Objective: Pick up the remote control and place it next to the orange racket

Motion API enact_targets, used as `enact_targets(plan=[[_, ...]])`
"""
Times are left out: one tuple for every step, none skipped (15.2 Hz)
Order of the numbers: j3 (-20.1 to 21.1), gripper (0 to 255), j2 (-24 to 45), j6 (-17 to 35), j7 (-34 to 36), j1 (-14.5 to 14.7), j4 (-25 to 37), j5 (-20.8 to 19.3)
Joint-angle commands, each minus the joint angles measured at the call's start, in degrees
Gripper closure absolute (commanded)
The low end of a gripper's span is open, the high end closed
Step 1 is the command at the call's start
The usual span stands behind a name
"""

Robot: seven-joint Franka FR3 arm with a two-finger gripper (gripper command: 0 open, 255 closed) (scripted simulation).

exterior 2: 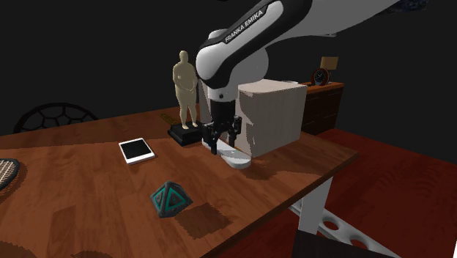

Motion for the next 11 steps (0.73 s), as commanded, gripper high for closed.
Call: enact_targets(plan=[[-0.01,255,-0.5,-1.52,0.16,0.03,1.04,-0.17],[-0.01,255,-0.76,-2.25,0.23,0.04,1.51,-0.26],[-0.01,255,-1.01,-2.98,0.3,0.05,2.0,-0.34],[-0.02,255,-1.25,-3.71,0.36,0.06,2.51,-0.42],[-0.02,255,-1.47,-4.44,0.42,0.07,3.02,-0.5],[-0.02,255,-1.68,-5.17,0.48,0.08,3.55,-0.57],[-0.02,255,-1.88,-5.91,0.53,0.09,4.09,-0.63],[-0.02,255,-2.07,-6.64,0.59,0.1,4.65,-0.69],[-0.02,255,-2.25,-7.38,0.63,0.1,5.22,-0.75],[-0.02,255,-2.42,-8.12,0.68,0.11,5.8,-0.8],[-0.02,255,-2.57,-8.87,0.72,0.11,6.39,-0.85]])
